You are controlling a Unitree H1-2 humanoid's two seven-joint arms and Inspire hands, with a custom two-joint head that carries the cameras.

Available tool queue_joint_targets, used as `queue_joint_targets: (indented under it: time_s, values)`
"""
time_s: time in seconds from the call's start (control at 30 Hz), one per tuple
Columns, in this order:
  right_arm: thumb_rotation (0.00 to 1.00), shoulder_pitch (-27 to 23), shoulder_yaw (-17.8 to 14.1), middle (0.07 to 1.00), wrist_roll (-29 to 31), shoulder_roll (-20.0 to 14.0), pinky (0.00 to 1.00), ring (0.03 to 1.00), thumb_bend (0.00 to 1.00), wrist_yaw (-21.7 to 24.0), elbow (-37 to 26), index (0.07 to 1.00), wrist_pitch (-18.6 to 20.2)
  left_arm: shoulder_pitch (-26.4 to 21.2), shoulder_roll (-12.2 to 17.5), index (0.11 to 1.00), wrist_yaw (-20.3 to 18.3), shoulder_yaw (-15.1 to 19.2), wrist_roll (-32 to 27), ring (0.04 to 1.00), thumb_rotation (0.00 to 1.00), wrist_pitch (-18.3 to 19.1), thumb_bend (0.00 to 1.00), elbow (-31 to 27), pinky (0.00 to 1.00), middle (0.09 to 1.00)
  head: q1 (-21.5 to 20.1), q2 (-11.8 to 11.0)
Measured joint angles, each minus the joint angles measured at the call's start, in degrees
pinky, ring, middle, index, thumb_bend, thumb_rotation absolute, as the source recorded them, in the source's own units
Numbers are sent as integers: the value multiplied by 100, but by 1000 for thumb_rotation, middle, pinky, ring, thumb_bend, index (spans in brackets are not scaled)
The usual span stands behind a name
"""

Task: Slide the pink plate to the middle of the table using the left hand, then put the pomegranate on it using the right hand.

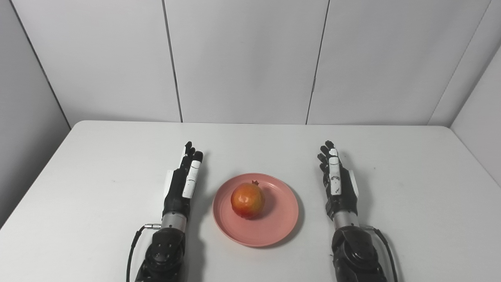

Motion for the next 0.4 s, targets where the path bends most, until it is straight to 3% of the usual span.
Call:
queue_joint_targets:
  time_s: [0.4]
  values:
    - [1000,31,46,940,-85,-1,1000,944,814,-3,-50,926,50,21,-12,1000,12,-21,105,1000,991,-35,854,-4,1000,1000,-18,9]
